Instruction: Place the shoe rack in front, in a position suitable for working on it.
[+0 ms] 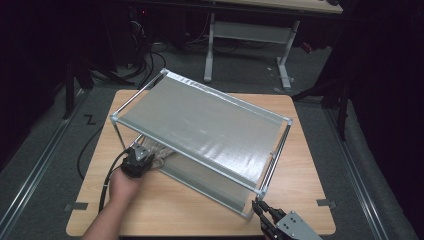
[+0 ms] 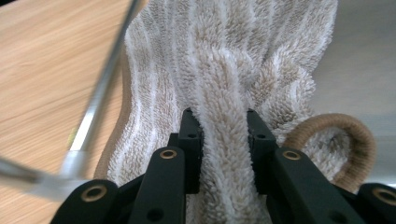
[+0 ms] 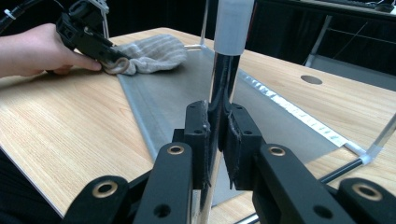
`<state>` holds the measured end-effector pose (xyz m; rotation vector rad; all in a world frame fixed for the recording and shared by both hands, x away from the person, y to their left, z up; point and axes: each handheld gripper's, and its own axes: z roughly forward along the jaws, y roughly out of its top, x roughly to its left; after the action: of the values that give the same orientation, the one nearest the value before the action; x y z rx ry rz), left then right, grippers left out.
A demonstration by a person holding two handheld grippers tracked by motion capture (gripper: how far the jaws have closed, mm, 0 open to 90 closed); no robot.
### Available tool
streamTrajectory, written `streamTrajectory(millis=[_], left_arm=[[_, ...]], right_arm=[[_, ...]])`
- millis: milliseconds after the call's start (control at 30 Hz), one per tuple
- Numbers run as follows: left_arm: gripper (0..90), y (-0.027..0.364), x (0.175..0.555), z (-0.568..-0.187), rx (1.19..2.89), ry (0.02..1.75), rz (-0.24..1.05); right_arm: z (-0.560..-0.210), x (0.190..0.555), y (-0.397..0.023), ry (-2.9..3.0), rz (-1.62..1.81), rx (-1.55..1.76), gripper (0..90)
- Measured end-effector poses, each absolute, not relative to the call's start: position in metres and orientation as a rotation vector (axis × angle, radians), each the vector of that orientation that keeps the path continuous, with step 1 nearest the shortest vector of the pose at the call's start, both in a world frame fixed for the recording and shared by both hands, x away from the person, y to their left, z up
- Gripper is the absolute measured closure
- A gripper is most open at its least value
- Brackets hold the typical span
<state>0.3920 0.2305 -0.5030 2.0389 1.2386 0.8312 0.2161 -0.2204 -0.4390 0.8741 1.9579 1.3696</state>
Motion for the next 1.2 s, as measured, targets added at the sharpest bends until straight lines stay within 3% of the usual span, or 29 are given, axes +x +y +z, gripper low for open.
streamTrajectory(millis=[267, 567, 800, 1200], left_arm=[[72.6, 0.248, 0.399, -0.499, 2.037, 1.309, 0.918], [72.6, 0.245, 0.394, -0.492, 2.015, 1.269, 0.997], [73.0, 0.249, 0.398, -0.502, 2.009, 1.336, 0.909], [73.4, 0.22, 0.392, -0.501, 2.062, 1.238, 0.826]], right_arm=[[-0.439, 0.217, -0.222, 1.956, 1.375, 0.882, 80.4], [-0.439, 0.218, -0.225, 1.95, 1.386, 0.905, 80.6], [-0.44, 0.218, -0.224, 1.947, 1.401, 0.915, 80.8], [-0.441, 0.218, -0.223, 1.937, 1.398, 0.916, 80.9]])
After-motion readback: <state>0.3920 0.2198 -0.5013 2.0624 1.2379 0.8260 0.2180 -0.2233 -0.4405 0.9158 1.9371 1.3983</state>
